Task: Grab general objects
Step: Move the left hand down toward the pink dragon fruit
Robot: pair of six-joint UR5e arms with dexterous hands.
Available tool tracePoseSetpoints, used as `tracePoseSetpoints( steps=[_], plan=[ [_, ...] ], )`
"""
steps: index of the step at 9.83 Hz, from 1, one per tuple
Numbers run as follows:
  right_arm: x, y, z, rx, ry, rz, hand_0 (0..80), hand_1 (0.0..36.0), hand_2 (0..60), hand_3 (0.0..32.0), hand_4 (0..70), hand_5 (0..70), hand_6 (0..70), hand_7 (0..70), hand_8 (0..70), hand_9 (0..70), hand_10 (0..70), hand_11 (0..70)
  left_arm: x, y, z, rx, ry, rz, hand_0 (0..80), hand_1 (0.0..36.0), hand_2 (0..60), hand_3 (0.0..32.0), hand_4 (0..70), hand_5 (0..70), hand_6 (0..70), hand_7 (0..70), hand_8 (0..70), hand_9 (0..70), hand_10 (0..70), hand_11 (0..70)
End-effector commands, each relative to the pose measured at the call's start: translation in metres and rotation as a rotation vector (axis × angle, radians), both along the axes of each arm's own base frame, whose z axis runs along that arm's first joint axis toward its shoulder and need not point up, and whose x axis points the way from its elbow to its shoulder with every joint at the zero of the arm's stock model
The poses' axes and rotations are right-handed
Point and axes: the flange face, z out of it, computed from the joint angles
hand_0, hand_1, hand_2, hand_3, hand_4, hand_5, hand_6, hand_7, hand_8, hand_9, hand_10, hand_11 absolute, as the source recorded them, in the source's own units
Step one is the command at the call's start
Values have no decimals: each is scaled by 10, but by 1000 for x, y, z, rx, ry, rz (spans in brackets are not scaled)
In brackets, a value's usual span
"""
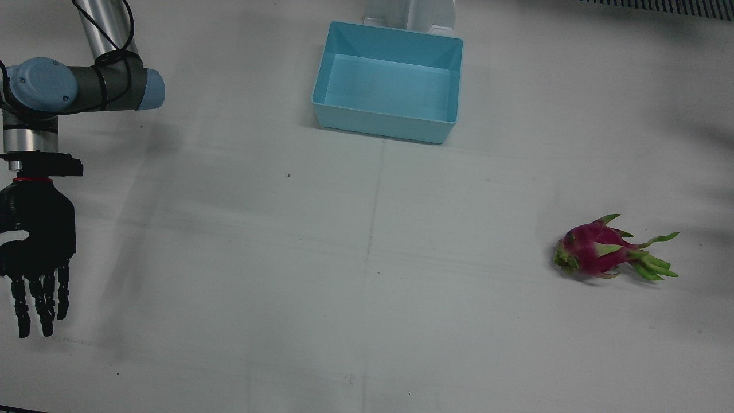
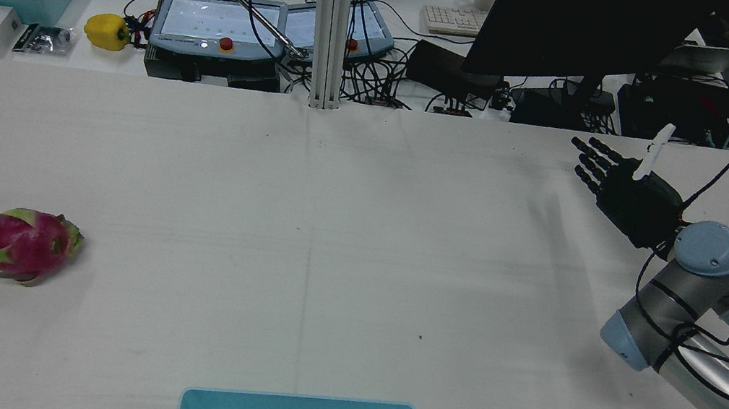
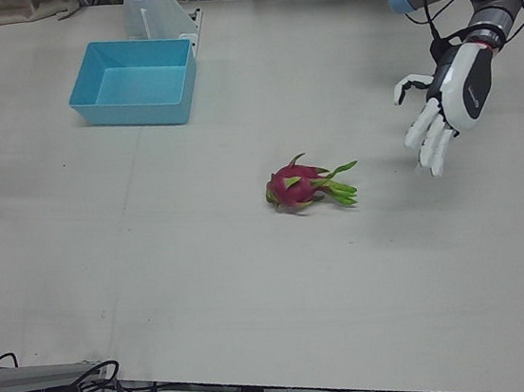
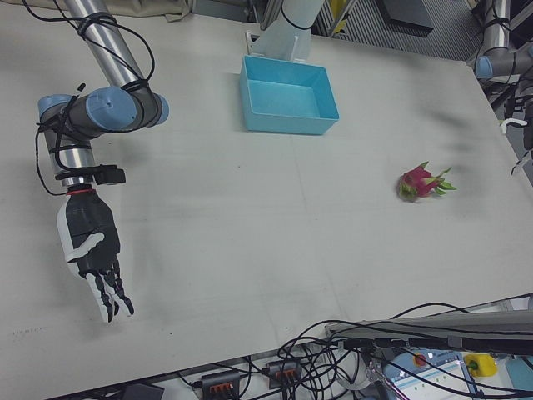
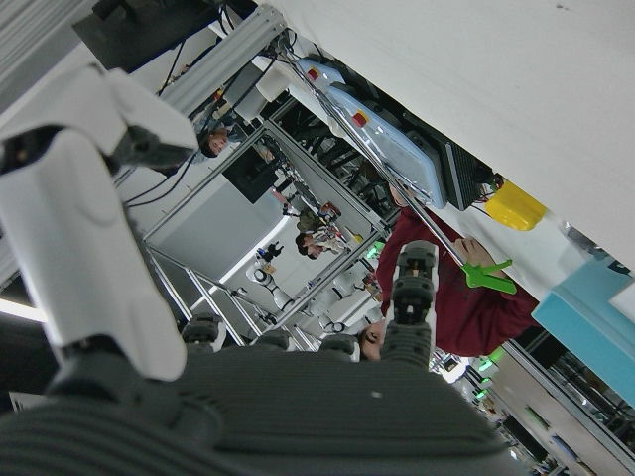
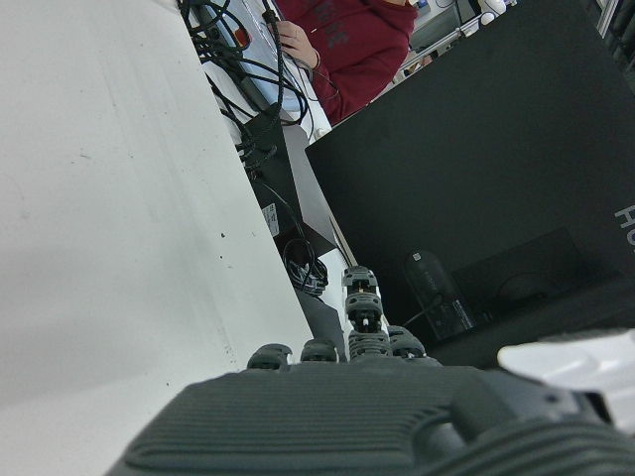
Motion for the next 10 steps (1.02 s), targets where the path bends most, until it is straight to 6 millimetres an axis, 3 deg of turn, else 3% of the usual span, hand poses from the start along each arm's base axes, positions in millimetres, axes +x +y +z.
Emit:
tracePoseSetpoints(
  steps=[1,2,3,4,5,6,7,8,9,10],
  plan=[
    [0,0,0,0,0,1,0,0,0,0,0,0,0,0,0,0,0,0,17,-10,-62,82,-145,62,338,238,600,320,0,0,0,0,0,0,0,0],
    [0,0,0,0,0,0,0,0,0,0,0,0,0,0,0,0,0,0,19,-15,-65,78,-195,55,167,96,406,320,0,0,0,0,0,0,0,0],
    [0,0,1,-1,1,1,0,0,0,0,0,0,0,0,0,0,0,0,20,-16,-65,78,-203,51,349,121,355,320,0,0,0,0,0,0,0,0],
    [0,0,1,-1,1,1,0,0,0,0,0,0,0,0,0,0,0,0,20,-17,-61,69,-205,50,590,355,600,260,0,0,0,0,0,0,0,14],
    [0,0,1,-1,1,0,0,0,0,0,0,0,0,0,0,0,0,0,20,-16,-54,60,-212,54,800,360,600,256,0,0,0,0,0,0,0,27],
    [0,-1,0,0,0,-1,0,0,0,0,0,0,0,0,0,0,0,0,40,-21,-56,55,-258,90,800,360,600,260,0,0,0,0,0,0,0,26],
    [0,0,1,-1,1,-1,0,0,0,0,0,0,0,0,0,0,0,0,96,-38,-74,55,-303,187,800,360,600,314,0,0,0,0,0,0,0,23],
    [0,0,1,-1,1,1,0,0,0,0,0,0,0,0,0,0,0,0,144,-44,-91,61,-349,264,593,360,600,320,0,0,0,0,0,0,0,0],
    [0,0,1,-1,1,1,0,0,0,0,0,0,0,0,0,0,0,0,149,-43,-94,69,-343,268,509,360,600,320,0,0,0,0,0,0,0,0],
    [0,0,1,-1,1,0,0,0,0,0,0,0,0,0,0,0,0,0,149,-44,-93,70,-351,255,503,360,600,320,0,0,0,0,0,0,0,0]
  ],
)
